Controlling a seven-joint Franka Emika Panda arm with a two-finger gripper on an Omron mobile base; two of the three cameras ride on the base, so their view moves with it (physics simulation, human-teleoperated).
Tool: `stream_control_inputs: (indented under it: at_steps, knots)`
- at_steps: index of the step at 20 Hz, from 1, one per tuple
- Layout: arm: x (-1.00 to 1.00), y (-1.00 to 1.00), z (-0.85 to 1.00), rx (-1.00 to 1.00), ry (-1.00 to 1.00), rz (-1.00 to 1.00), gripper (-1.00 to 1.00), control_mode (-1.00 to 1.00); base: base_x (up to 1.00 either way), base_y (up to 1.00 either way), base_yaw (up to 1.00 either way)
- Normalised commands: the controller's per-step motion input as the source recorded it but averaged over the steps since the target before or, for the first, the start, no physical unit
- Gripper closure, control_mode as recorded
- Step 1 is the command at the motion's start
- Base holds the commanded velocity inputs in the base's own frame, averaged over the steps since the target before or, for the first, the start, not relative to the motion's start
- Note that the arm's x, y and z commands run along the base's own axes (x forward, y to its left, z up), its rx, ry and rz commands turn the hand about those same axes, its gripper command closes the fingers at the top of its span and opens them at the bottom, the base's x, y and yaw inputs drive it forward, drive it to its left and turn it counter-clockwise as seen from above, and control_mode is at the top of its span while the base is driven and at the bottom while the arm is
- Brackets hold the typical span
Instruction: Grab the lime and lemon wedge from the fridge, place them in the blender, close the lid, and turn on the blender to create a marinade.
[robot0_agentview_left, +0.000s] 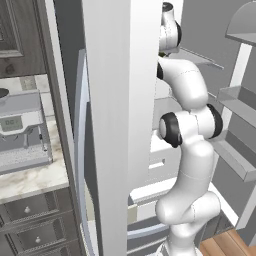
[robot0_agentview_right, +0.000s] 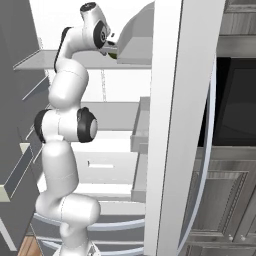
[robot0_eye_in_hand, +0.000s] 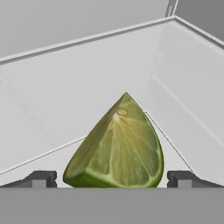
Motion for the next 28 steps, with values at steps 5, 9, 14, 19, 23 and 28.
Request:
stream_control_inputs:
  at_steps: [5, 9, 14, 19, 23, 28]
  knots:
    - [0.14, 0.00, -0.19, 0.00, -0.11, 0.00, -1.00, -1.00, 0.00, 0.00, 0.00]
    - [0.07, -0.03, -0.06, 0.01, -0.16, 0.00, -1.00, -1.00, 0.00, 0.00, 0.00]
    - [0.06, 0.00, -0.01, 0.00, -0.04, 0.00, -1.00, -1.00, 0.00, 0.00, 0.00]
    - [0.09, 0.00, -0.01, 0.00, 0.00, 0.00, -1.00, -1.00, 0.00, 0.00, 0.00]
    - [0.12, 0.00, -0.14, 0.00, 0.00, 0.00, 1.00, -1.00, 0.00, 0.00, 0.00]
    - [0.13, 0.00, -0.08, 0.00, -0.03, 0.00, 1.00, -1.00, 0.00, 0.00, 0.00]
